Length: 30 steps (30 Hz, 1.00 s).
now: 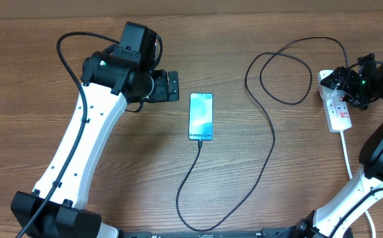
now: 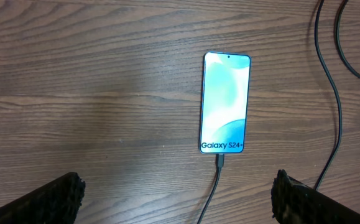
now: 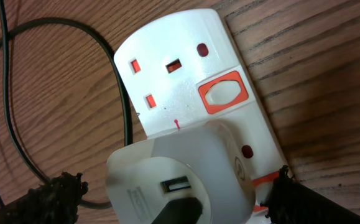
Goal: Plug charger to phone and switch on socket
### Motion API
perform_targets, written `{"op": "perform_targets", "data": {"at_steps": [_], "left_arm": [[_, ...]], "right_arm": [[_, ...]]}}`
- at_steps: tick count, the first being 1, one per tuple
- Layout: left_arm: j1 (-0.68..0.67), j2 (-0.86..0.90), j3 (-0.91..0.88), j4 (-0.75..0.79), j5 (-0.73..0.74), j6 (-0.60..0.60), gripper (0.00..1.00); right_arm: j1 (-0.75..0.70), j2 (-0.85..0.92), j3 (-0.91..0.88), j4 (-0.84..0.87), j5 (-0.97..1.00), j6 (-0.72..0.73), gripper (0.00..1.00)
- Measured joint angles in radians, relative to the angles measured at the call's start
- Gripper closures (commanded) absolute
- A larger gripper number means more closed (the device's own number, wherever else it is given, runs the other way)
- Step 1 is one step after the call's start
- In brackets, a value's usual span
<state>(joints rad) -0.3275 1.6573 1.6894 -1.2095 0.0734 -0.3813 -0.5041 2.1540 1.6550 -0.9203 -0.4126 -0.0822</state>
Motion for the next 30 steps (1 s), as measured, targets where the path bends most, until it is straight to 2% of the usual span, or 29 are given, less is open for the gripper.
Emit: {"op": "perform_targets", "data": {"at_steps": [30], "left_arm": [[0.0, 0.0, 0.0, 0.0, 0.0, 0.0, 0.01]], "right_arm": [[0.034, 0.0, 0.002, 0.003, 0.014, -0.008, 0.04]]}}
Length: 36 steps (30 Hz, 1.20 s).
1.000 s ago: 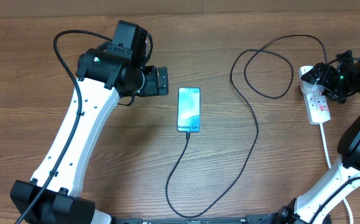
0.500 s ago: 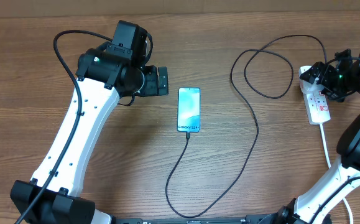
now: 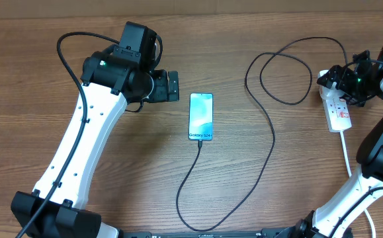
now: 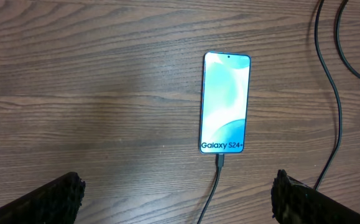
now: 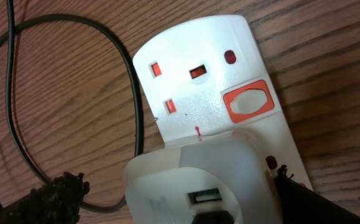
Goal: Plug charger to phone and switch on socket
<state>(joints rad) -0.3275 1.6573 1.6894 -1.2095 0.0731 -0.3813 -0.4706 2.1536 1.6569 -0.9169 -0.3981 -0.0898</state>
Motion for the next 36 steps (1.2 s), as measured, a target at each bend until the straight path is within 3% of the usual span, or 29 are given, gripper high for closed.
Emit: {"op": "perform_targets", "data": {"at_steps": [36], "left_arm": [[0.0, 0.0, 0.0, 0.0, 0.0, 0.0, 0.0]], "right_arm": [[-0.014, 0.016, 0.025, 0.019, -0.033, -0.016, 0.05]]}}
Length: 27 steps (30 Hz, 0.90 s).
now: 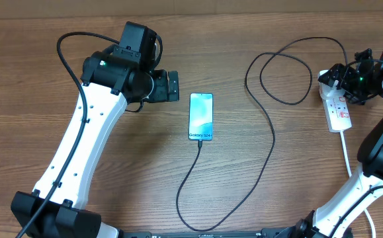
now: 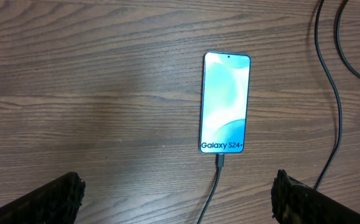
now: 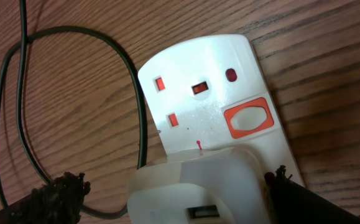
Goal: Plug charger to phone and switch on socket
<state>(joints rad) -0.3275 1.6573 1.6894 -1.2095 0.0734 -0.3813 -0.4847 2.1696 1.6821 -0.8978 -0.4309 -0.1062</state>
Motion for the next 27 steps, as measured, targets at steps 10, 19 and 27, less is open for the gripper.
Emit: {"op": "perform_targets", "data": {"at_steps": [10, 19, 27], "left_arm": [[0.0, 0.0, 0.0, 0.0, 0.0, 0.0, 0.0], [0.0, 0.0, 0.0, 0.0, 0.0, 0.0, 0.0], [0.0, 0.0, 0.0, 0.0, 0.0, 0.0, 0.0]], "right_arm": [[0.0, 0.001, 0.0, -0.008, 0.012, -0.015, 0.05], [0.0, 0.001, 0.001, -0.028, 0.044, -0.019, 0.05], [0.0, 0.001, 0.006, -0.039, 0.046, -0.021, 0.05]]}}
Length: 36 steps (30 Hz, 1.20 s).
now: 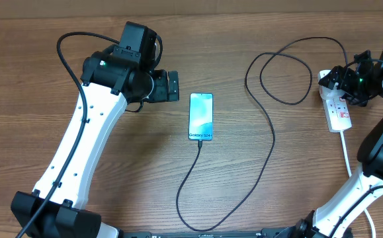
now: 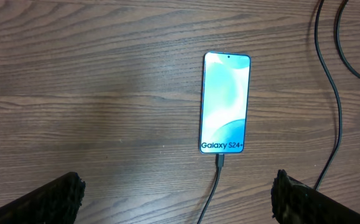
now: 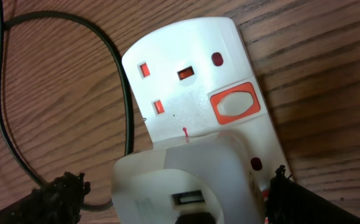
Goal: Plug charger to phone and switch on socket
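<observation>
The phone [image 1: 201,116] lies face up mid-table, screen lit, a black cable [image 2: 212,193] plugged into its bottom end. My left gripper [image 2: 176,202] hangs open above the table on the phone's left; the phone [image 2: 224,102] lies ahead of it. At the far right lies a white power strip [image 1: 339,109]. My right gripper [image 3: 176,199] is open and straddles the white charger adapter [image 3: 186,180] plugged into the power strip [image 3: 186,68]. The orange-framed switch [image 3: 234,104] of the empty socket lies ahead of the fingers.
The black cable loops [image 1: 280,73] across the table between the phone and the strip, and runs down to the front edge [image 1: 198,218]. A white lead [image 1: 345,155] leaves the strip toward the front right. A cable loop lies left of the strip.
My right gripper has shifted slightly over the strip: more of the adapter shows, and the switch sits a little further left and up in its view. The left arm and phone are unchanged.
Throughout, the phone lay with the cable plugged in and my left gripper stayed open beside it. My right gripper stayed open around the adapter, its view showing less of the adapter at each earlier moment, and now more of it again.
</observation>
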### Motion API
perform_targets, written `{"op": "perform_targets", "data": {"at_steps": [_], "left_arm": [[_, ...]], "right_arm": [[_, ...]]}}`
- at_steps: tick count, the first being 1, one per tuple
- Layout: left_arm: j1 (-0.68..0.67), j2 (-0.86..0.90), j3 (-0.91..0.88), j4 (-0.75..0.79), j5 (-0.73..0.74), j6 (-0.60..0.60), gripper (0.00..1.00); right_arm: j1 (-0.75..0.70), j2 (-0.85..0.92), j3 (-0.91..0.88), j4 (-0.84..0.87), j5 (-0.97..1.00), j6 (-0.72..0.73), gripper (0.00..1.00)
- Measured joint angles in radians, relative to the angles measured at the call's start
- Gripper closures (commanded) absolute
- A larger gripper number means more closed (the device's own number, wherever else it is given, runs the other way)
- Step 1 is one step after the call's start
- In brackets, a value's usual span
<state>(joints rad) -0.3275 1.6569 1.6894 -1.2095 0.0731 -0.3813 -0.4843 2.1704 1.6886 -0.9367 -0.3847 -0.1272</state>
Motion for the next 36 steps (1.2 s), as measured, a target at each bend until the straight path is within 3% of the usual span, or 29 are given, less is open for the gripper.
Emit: {"op": "perform_targets", "data": {"at_steps": [36], "left_arm": [[0.0, 0.0, 0.0, 0.0, 0.0, 0.0, 0.0]], "right_arm": [[0.0, 0.0, 0.012, -0.044, -0.003, 0.032, 0.05]]}}
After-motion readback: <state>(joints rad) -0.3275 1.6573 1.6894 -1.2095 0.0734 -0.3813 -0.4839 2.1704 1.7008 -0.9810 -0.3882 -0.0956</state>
